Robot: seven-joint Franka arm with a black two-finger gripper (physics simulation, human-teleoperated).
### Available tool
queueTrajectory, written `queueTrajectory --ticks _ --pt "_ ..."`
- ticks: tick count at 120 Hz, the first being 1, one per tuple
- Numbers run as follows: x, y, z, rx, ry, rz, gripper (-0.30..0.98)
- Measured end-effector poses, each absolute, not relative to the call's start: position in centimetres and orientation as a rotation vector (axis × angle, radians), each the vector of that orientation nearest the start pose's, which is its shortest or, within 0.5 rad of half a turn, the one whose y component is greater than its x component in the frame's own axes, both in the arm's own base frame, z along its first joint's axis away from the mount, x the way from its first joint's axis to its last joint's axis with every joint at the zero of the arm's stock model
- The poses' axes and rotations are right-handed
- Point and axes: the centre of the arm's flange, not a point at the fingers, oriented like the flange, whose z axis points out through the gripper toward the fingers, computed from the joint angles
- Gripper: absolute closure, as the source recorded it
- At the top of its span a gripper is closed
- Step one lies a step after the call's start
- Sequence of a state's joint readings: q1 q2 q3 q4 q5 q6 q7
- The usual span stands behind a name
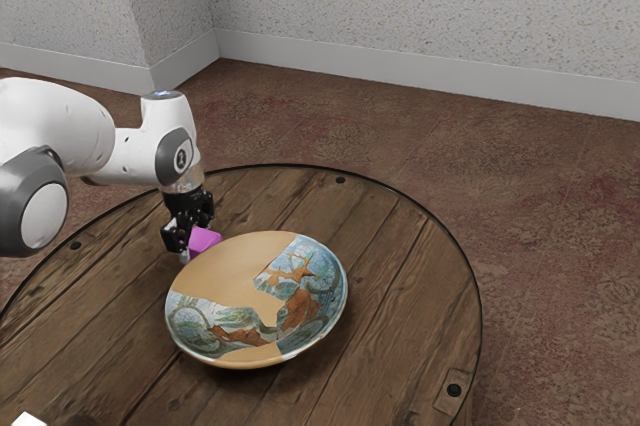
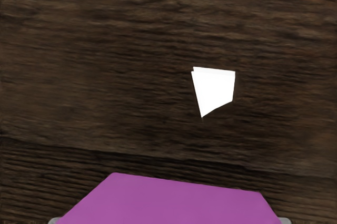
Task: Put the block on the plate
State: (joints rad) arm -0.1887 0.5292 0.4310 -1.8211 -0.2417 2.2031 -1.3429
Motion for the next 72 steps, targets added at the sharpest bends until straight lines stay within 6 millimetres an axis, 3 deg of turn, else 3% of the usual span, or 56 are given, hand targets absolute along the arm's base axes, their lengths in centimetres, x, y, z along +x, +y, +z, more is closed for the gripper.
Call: queueTrajectory --ticks 14,24,61,72 --pt "62.5 12.6 26.6 2.120 2.403 -0.095 0.31" --pt "62.6 12.5 28.3 2.105 2.389 -0.082 0.32" --pt "61.5 13.6 38.4 2.023 2.332 -0.049 0.29" --pt "61.6 12.4 41.2 2.039 2.288 -0.048 0.29"
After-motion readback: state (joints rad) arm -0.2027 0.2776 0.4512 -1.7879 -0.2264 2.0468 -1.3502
